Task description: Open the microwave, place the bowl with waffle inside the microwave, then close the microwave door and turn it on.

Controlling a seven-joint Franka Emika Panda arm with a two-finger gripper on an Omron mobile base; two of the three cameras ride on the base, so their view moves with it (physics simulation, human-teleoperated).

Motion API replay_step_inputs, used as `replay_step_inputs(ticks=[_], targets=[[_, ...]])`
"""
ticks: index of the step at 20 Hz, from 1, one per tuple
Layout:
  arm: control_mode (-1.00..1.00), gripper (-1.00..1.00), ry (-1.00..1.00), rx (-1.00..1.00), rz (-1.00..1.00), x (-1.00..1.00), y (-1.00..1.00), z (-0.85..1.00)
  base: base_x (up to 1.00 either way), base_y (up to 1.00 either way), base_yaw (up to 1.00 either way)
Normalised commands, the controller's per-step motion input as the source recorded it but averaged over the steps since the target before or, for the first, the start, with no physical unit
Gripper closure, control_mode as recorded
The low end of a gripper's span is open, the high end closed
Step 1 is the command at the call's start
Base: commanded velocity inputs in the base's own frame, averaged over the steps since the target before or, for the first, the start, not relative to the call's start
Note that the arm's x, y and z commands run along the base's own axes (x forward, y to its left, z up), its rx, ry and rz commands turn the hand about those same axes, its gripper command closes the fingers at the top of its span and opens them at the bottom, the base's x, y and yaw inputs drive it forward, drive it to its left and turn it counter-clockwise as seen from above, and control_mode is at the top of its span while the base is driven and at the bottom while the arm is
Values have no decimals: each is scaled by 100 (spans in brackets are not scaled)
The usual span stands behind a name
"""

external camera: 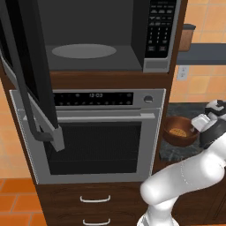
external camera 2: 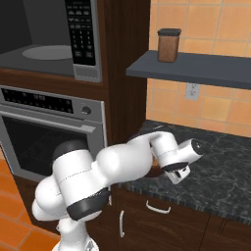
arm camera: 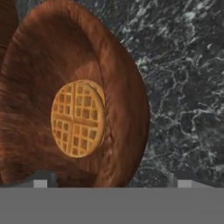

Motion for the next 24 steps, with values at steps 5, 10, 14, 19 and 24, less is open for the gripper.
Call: replay_step_inputs(ticks=[5, 10, 14, 19, 24], targets=[[-100, -100, 0, -11, 0, 17, 0, -23, 0, 0, 0], [-100, -100, 0, -19, -1, 3, 11, -25, 0, 0, 0], [-100, 100, 0, -21, -2, 0, 23, -16, 0, 0, 0], [-100, 100, 0, -18, -4, 1, 25, -22, 0, 0, 0], [-100, 100, 6, -15, -8, 9, 26, -39, 0, 0, 0]])
